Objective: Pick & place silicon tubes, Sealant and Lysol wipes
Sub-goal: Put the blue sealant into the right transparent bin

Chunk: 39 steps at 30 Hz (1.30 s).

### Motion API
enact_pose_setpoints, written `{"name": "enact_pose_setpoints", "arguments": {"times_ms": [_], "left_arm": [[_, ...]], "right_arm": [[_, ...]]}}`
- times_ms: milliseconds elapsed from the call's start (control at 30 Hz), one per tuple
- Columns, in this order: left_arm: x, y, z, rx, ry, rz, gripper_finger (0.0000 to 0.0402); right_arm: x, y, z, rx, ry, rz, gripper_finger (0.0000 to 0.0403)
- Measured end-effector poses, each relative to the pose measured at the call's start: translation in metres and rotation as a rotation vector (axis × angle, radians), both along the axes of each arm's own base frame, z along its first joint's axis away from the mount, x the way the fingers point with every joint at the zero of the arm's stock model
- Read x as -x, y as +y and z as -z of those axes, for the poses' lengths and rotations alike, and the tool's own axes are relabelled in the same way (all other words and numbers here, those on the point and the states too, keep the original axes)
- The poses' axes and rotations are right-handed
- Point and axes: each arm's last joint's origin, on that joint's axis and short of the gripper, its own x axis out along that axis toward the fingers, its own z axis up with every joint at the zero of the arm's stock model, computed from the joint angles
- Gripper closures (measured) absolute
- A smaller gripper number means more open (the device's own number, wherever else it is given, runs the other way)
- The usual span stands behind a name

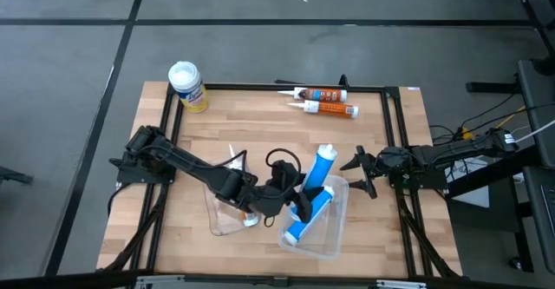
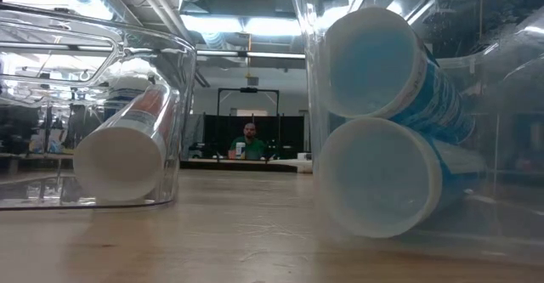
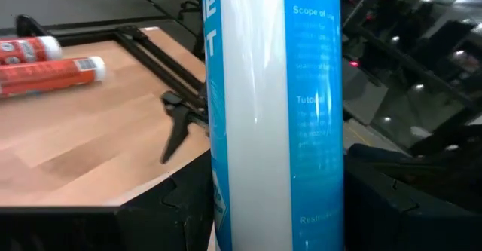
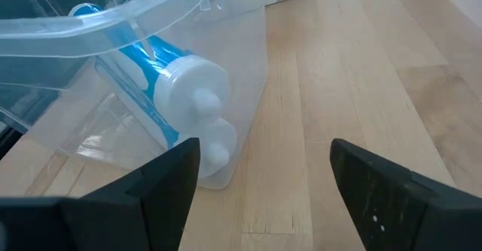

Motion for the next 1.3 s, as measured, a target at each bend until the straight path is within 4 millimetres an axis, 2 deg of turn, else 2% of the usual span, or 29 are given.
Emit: {"name": "enact_pose_setpoints", "arguments": {"times_ms": [133,333,533,733,967,1300], "left_arm": [[-0.003,0.003,0.005,-0.018,0.028,-0.013,0.0193],[-0.009,0.003,0.004,-0.077,0.217,0.020,0.0193],[-0.031,0.004,0.000,-0.093,0.298,0.055,0.0193],[-0.056,-0.001,0.023,-0.018,0.345,0.101,0.0193],[-0.070,-0.004,0.055,0.143,0.402,0.135,0.0193],[-0.059,-0.002,0.067,0.341,0.542,0.099,0.0193]], "right_arm": [[0.000,0.000,0.000,0.000,0.000,0.000,0.0105],[0.000,0.000,0.000,0.000,0.000,0.000,0.0105],[0.000,0.000,0.000,0.000,0.000,0.000,0.0105],[0.000,0.000,0.000,0.000,0.000,0.000,0.0105],[0.000,0.000,0.000,0.000,0.000,-0.001,0.0105],[0.000,0.000,0.000,0.000,-0.001,0.000,0.0105]]}}
